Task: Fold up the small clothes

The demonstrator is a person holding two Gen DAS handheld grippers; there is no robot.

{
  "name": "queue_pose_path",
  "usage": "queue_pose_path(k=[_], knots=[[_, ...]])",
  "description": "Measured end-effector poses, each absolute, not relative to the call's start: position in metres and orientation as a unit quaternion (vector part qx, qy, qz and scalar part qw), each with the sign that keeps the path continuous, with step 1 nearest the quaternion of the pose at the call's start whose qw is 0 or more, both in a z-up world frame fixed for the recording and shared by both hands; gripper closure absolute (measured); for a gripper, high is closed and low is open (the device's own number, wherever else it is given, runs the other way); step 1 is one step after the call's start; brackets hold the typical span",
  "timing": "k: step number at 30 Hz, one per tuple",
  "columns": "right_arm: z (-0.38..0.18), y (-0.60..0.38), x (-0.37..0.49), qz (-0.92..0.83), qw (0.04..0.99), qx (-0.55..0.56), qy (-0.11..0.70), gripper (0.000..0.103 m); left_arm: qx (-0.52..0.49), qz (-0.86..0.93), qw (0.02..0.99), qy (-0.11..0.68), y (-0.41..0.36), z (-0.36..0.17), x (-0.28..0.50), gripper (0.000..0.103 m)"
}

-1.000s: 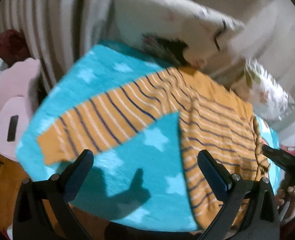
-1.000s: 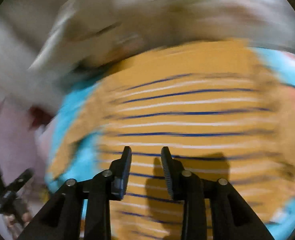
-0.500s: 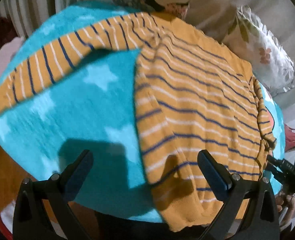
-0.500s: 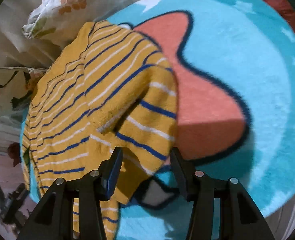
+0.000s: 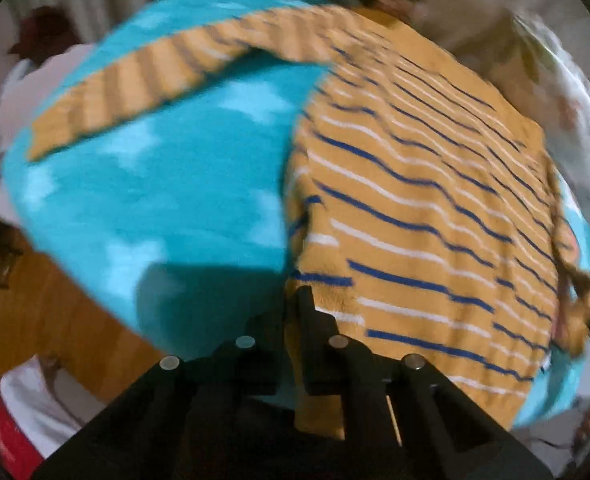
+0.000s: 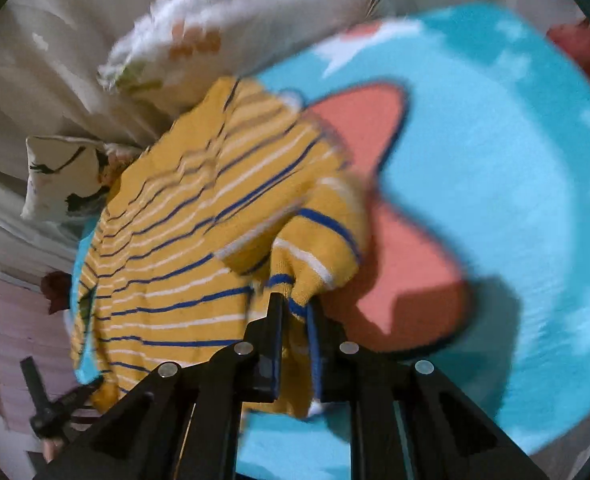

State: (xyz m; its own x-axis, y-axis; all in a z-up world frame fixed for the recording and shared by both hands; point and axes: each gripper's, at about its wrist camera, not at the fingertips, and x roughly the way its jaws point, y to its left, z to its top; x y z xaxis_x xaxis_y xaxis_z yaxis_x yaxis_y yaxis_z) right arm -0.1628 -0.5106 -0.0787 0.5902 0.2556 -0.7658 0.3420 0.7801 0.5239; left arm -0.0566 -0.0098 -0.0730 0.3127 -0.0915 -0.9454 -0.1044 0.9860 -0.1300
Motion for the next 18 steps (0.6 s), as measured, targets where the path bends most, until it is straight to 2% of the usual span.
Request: queue_pose_path(k=[6,9,12,14,15,16,18], knots=[[-0.078,-0.605,-0.207,-0.187,0.822,0.278,0.461,0.095,-0.077,0.076,0.805,0.584,0.035,-0.073,-0.069,0.097],[-0.089,-0.64,-0.221,-0.259,0.795,0.288,0.467,0.094,-0.093,0.077,0.808,0.577,0.043,-0.065,-0.075,0.097],[-0.084,-0.652,-0.235,-0.267,0.792,0.327,0.441,0.094,-0.104,0.07,0.815,0.565,0.037,-0.053,-0.074,0.095],[-0.078,-0.643,-0.237,-0.237,0.802,0.341,0.428,0.094,-0.109,0.057,0.821,0.558,0.025,-0.045,-0.071,0.082],[-0.077,-0.637,-0.237,-0.223,0.806,0.343,0.428,0.092,-0.108,0.047,0.824,0.554,0.017,-0.039,-0.069,0.068],[-0.076,-0.63,-0.235,-0.21,0.808,0.344,0.43,0.087,-0.104,0.037,0.828,0.549,0.009,-0.034,-0.068,0.058],[-0.08,-0.612,-0.228,-0.171,0.811,0.354,0.433,0.078,-0.093,0.018,0.834,0.543,-0.011,-0.03,-0.06,0.056]])
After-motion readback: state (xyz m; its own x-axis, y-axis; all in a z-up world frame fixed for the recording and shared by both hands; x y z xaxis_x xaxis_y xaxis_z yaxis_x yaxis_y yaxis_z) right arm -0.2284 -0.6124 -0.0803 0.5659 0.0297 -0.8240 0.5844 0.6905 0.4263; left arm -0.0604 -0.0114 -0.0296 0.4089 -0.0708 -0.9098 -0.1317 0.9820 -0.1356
